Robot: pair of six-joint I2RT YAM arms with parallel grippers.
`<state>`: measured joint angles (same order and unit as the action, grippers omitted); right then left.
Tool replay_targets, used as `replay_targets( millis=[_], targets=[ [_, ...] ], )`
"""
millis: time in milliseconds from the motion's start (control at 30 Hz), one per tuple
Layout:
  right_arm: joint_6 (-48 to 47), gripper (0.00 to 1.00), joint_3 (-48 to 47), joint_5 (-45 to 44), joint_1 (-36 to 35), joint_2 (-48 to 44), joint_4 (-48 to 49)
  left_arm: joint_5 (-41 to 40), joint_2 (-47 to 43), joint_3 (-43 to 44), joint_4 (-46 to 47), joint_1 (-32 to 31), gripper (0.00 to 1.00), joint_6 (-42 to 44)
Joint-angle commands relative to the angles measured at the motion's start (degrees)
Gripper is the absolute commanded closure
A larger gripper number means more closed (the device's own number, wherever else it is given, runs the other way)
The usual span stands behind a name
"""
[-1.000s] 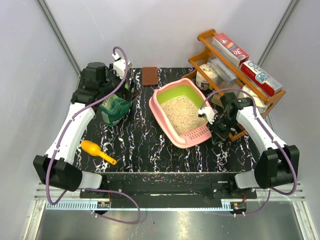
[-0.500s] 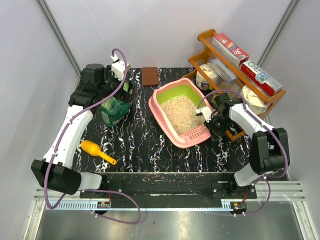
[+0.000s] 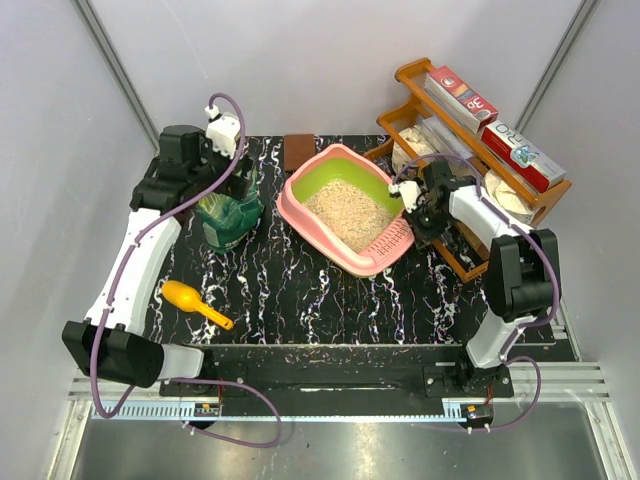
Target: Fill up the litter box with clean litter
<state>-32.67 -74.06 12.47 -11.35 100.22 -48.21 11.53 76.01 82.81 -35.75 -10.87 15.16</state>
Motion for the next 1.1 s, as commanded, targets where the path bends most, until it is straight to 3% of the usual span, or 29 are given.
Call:
replay_targets(
  millis=[0, 67, 100, 133, 300, 400, 467, 533, 567, 667, 733, 833, 933, 1067],
  targets=[
    [4.9, 0.93, -3.5, 0.1, -0.4, -2.3, -1.2, -9.8, 0.9, 2.2, -2.5, 2.3, 0.01, -0.4],
    [6.3, 0.78, -3.4, 0.8, -0.4, -4.0, -2.6, -10.6, 1.9, 1.8, -4.8, 4.2, 0.01, -0.5],
    [7.7, 0.64, -3.3, 1.4, -0.3, -5.8, -3.5, -11.1, 3.3, 1.7, -5.3, 4.7, 0.01, -1.2],
    [8.4, 0.59, -3.3, 1.6, -0.4, -6.8, -3.7, -11.3, 3.9, 1.3, -5.5, 5.2, 0.01, -1.6],
    [11.4, 0.46, -6.7, 5.7, -0.4, -11.8, -4.4, -10.2, 10.4, 3.9, -5.4, 7.1, 0.02, -0.4],
    [13.3, 0.34, -9.3, 10.4, -0.3, -13.8, -1.6, -7.6, 14.2, 5.5, -5.6, 7.7, 0.09, 2.6],
    [15.1, 0.17, -10.7, 14.2, -0.3, -14.1, 0.2, -6.5, 16.7, 6.1, -5.9, 7.8, 0.17, 4.3],
    [16.5, 0.11, -13.2, 21.1, -0.4, -12.6, 1.7, -4.9, 18.4, 7.5, -7.0, 7.8, 0.26, 5.7],
    [16.3, 0.11, -14.3, 23.8, -0.4, -11.6, 1.5, -4.4, 20.0, 8.0, -7.7, 7.9, 0.36, 6.3],
    [13.9, 0.17, -18.6, 32.2, -1.3, -7.1, 0.0, -2.8, 22.4, 9.7, -11.0, 7.8, 0.54, 6.7],
    [10.3, 0.2, -20.5, 33.8, -3.0, -4.2, -2.2, -0.2, 23.0, 10.2, -14.2, 7.9, 0.75, 7.3],
    [0.5, 0.39, -24.8, 34.5, -6.6, 0.4, -10.3, 3.1, 21.6, 9.0, -16.8, 7.9, 0.97, 7.2],
    [-10.8, 0.52, -27.2, 34.4, -10.5, 4.1, -20.5, 5.8, 17.5, 5.8, -17.5, 7.8, 1.0, 8.0],
    [-20.9, 0.64, -22.9, 31.7, -11.9, 4.5, -27.0, 8.2, 11.4, 3.1, -19.3, 7.9, 1.0, 10.8]
  ],
)
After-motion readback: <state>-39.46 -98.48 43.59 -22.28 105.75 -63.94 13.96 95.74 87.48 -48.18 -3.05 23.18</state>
